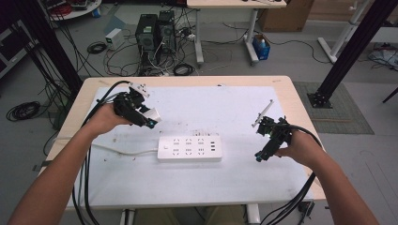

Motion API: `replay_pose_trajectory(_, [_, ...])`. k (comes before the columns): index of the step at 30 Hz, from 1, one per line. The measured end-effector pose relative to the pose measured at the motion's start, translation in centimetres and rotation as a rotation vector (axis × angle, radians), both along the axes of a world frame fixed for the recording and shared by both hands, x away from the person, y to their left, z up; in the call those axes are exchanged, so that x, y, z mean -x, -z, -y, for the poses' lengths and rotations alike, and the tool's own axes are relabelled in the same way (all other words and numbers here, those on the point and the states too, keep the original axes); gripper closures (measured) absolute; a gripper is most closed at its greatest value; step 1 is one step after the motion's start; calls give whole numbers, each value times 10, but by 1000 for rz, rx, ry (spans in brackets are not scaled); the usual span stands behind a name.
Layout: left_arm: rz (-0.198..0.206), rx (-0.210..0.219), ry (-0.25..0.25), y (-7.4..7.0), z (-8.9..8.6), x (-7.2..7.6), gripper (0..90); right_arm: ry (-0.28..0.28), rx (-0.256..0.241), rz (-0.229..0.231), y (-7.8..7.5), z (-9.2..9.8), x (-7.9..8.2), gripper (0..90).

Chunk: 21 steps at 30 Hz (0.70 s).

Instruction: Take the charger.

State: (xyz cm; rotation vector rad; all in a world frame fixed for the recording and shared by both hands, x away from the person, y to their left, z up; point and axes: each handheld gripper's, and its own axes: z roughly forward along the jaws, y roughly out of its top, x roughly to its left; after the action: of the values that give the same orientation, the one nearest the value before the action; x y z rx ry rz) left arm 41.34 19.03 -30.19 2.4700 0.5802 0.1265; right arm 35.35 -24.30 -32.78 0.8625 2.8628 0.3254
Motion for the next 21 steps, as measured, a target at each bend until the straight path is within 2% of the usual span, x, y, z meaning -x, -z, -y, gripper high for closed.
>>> replay_pose_trajectory(1, [11, 1, 9, -4, 1, 7, 425, 7, 3, -1, -1, 0, 1, 12])
replay_pose_trajectory(4, [27, -5, 14, -9, 3, 15, 425, 3, -4, 12, -3, 2, 4, 12])
replay_pose_trajectory(12, [42, -30, 48, -21, 10, 33, 425, -2, -15, 34, -4, 1, 5, 12])
replay_pose_trajectory(16, [43, -48, 58, -22, 14, 39, 425, 6, -4, 35, -6, -1, 7, 12])
replay_pose_trajectory(21, [39, -50, 66, -21, 17, 45, 425, 13, -24, 58, -12, -2, 11, 13])
